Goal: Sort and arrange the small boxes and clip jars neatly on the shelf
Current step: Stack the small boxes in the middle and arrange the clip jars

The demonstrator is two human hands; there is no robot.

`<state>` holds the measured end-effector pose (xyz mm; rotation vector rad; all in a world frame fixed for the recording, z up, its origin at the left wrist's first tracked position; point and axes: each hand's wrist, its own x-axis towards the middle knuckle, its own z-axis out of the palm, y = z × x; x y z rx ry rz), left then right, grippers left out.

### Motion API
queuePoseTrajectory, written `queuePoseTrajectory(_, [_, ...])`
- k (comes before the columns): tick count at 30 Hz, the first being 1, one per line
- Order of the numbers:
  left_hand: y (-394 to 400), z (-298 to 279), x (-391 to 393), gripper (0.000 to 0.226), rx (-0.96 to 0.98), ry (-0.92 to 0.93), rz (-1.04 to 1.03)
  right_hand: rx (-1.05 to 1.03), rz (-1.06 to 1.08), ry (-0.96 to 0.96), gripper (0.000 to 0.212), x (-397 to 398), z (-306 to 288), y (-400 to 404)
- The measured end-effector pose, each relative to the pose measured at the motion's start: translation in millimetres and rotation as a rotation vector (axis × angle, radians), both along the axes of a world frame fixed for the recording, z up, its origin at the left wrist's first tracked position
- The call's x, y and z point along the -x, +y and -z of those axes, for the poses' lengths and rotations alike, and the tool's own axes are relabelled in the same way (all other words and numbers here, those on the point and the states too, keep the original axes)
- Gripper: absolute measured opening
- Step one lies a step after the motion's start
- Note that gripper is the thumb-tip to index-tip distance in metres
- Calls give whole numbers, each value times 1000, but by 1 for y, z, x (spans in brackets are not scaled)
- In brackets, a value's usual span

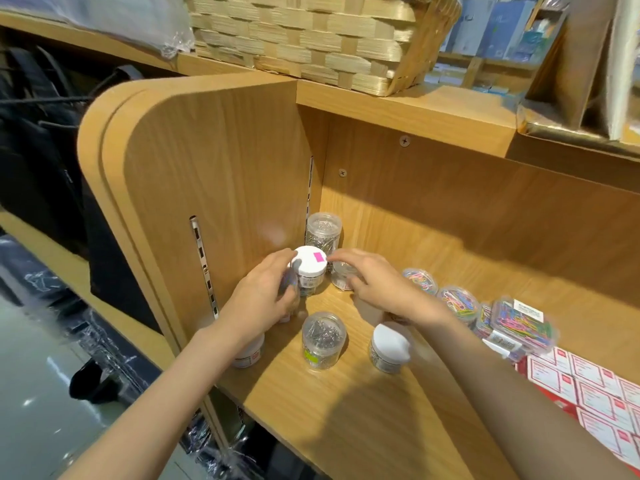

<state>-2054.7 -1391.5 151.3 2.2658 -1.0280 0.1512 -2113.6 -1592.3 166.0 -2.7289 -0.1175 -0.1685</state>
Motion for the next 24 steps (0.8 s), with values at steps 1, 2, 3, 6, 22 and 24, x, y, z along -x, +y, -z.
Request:
queuePoseTrajectory(1, [4, 1, 2, 50, -3, -27, -3, -36, -28, -20, 48, -2, -2, 6])
queuePoseTrajectory(2, [7, 2, 5, 50, -6, -49, -2, -42, -44, -23, 48, -5, -1, 10])
queuePoseTrajectory(3, [11, 4, 7, 48, -9, -66, 0, -41, -50, -13, 49, -10, 1, 14])
queuePoseTrajectory(6, [20, 12, 11, 47, -55, -112, 13, -30, -33, -4, 48, -26, 15, 21])
queuePoseTrajectory(22, [16, 26, 13, 40, 63, -109, -43, -16, 117, 211, 54, 88, -25, -23])
queuePoseTrajectory(24, [18, 27, 12, 41, 64, -118, -34, 19, 132, 250, 50, 98, -16, -21])
